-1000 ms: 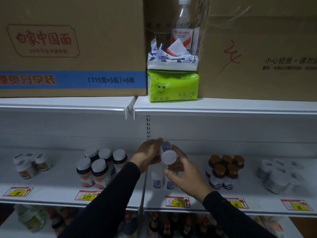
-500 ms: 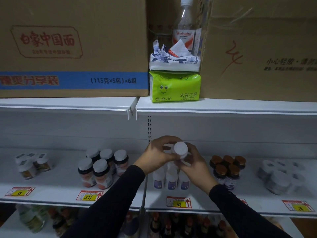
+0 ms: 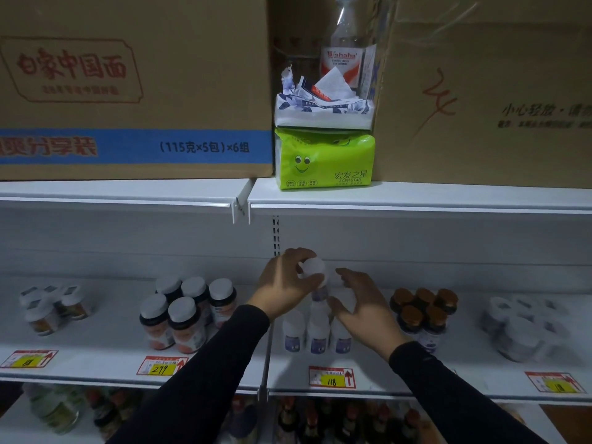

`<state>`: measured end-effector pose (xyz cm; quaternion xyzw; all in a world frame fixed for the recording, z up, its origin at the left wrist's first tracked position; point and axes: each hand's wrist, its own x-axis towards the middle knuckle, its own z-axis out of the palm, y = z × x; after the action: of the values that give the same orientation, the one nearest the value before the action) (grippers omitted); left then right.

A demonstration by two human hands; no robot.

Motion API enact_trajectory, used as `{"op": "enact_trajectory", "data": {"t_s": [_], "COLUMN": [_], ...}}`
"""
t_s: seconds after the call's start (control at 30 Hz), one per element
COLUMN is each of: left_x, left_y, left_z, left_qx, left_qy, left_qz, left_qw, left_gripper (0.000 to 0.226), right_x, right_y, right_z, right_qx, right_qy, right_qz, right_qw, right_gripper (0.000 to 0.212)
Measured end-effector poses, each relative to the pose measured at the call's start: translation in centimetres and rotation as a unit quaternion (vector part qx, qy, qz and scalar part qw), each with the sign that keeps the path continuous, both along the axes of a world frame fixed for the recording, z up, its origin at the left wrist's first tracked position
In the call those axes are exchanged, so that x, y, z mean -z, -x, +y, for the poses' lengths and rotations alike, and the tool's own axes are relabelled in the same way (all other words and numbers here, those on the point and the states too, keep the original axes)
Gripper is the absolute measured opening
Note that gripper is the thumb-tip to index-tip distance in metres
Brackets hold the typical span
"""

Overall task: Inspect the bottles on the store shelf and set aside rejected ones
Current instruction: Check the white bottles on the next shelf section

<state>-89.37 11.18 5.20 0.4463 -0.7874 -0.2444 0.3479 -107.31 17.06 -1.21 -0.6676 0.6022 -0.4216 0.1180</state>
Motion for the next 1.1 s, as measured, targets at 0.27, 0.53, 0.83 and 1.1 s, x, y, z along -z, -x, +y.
{"op": "enact_trajectory", "data": {"t_s": [0.27, 0.53, 0.83, 1.1], "left_x": [3.4, 7.3, 9.4, 9.6], "left_y": [-0.3, 0.2, 0.5, 0.3], "left_z": [-2.9, -3.9, -4.1, -4.5], "left_qx": [-0.065, -0.056, -0.055, -0.038], "left_qy": [-0.041, -0.139, -0.183, -0.168], "left_qz": [-0.057, -0.086, -0.105, -0.138], "left_qw": [0.995, 0.985, 0.976, 0.975], "left_gripper": [0.047, 0.048, 0.045, 0.047], "right_x": [2.0, 3.6, 4.2, 3.6], "right_y": [2.7, 4.1, 4.0, 3.4], "right_z": [-0.6, -0.3, 0.0, -0.2], "right_qx": [0.066, 0.093, 0.095, 0.101], "right_qy": [0.102, 0.078, 0.030, 0.015], "right_qz": [0.229, 0.261, 0.248, 0.248], "right_qw": [0.966, 0.958, 0.964, 0.963], "right_gripper": [0.052, 0.051, 0.050, 0.050]}}
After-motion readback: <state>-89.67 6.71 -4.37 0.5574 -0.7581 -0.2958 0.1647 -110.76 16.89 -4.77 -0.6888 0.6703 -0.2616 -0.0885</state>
